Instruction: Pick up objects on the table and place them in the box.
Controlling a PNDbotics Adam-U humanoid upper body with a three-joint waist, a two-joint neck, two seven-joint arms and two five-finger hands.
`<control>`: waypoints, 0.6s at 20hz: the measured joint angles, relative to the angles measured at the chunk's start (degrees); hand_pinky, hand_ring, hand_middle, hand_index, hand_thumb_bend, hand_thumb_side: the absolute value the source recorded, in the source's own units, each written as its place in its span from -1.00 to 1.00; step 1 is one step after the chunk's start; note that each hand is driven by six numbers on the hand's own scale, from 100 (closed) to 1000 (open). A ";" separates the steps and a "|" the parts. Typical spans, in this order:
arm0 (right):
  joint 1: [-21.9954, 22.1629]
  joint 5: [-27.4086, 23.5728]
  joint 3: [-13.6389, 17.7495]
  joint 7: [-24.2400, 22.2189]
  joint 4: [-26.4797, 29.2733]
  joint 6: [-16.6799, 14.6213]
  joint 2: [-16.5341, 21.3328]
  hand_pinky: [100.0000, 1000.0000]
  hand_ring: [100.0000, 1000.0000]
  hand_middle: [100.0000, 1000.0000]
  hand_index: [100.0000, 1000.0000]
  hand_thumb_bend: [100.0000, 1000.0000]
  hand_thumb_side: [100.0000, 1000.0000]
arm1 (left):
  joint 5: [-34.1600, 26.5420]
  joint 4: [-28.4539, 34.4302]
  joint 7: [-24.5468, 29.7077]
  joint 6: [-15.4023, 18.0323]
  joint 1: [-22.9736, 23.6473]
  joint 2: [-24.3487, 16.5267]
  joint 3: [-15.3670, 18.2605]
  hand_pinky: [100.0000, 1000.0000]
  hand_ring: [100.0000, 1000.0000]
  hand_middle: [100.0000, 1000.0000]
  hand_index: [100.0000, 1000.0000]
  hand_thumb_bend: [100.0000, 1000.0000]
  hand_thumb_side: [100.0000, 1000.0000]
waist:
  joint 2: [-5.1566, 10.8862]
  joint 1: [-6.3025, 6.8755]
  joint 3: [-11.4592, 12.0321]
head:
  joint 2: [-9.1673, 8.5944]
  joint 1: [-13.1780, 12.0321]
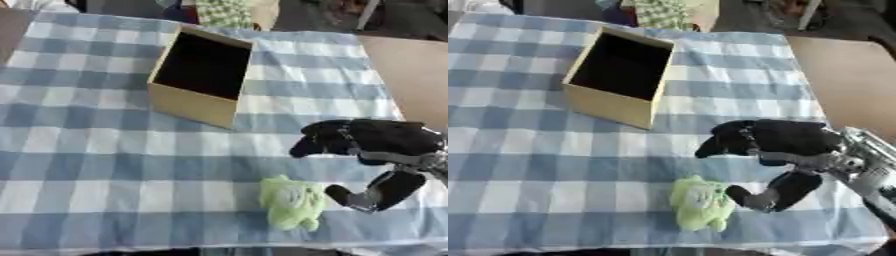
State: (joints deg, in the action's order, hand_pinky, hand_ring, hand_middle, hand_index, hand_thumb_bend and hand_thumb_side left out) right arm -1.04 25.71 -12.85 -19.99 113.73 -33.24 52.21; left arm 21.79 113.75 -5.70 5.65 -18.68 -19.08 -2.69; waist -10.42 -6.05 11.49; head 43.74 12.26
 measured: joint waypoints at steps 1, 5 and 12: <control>0.00 0.76 -0.28 0.12 0.00 0.20 -0.08 0.91 0.70 0.69 0.96 -1.00 0.65 | 0.00 0.00 0.06 -0.03 0.00 0.00 0.00 -0.44 -0.01 0.16 0.24 -1.00 0.61 | 0.00 0.00 0.05 | 0.00 0.00; 0.00 2.46 -1.43 -0.08 0.00 1.06 -0.99 0.92 0.71 0.69 0.96 -1.00 0.78 | 0.00 0.00 0.31 -0.02 0.05 0.00 -0.02 -0.44 -0.01 0.16 0.24 -1.00 0.62 | 0.01 -0.03 0.16 | 0.00 0.00; 0.62 5.91 -2.15 -0.28 0.00 2.95 -2.66 0.91 0.71 0.68 0.93 -0.96 0.85 | 0.00 0.00 0.64 -0.14 0.20 0.00 -0.03 -0.44 -0.01 0.16 0.24 -1.00 0.61 | 0.20 -0.04 0.16 | 0.00 -0.04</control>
State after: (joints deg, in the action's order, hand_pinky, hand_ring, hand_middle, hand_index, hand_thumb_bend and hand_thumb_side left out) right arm -0.42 31.63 -15.00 -20.26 113.73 -30.29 49.55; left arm 21.79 113.75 -5.06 5.51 -18.47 -19.08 -2.72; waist -10.22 -6.10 11.64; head 43.74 12.22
